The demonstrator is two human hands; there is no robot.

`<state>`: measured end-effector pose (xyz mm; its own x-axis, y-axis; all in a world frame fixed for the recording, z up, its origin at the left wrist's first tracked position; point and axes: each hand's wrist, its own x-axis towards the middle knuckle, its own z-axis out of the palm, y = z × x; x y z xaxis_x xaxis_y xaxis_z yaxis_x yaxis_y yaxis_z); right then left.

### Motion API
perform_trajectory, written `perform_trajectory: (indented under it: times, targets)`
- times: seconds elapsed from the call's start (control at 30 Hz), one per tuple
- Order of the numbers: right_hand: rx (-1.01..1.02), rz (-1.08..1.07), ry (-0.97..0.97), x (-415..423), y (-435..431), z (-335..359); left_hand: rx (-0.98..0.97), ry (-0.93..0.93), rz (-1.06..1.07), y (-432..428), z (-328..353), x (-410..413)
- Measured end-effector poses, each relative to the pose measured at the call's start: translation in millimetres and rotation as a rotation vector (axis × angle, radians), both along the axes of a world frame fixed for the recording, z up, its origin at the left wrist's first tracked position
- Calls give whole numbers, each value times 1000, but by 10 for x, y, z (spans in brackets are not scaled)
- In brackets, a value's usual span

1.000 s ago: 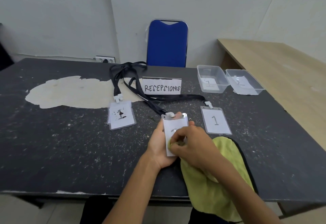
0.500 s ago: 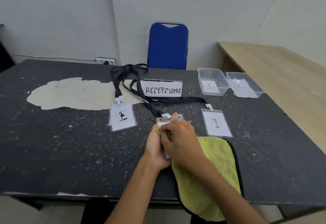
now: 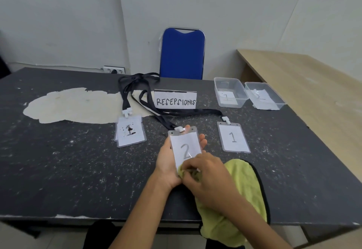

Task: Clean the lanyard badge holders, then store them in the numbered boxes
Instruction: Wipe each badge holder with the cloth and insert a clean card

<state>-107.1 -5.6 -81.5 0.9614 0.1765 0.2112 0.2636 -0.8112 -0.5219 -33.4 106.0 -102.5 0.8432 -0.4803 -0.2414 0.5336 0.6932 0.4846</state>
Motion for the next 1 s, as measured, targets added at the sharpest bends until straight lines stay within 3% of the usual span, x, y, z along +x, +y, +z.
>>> perform_trajectory:
  times: [0.17,0.33,0.47,0.87,1.0]
  targets:
    - [-92,-165,-149,180,-40,-30,32,-44,-47,-42,33,1]
    - [39,-2,-98,4,56,-72,36,-73,-14,-9,16,-23]
    - [-81,31,-42,-31,-275,-22,66,-40,44,-27,47,-29]
    - [-281,-558,-100,210,-1517,327,3,43,41,-9,30,-50]
    - [-326,-646,-67,281,-1872,316,22,53,46,-23,46,-65]
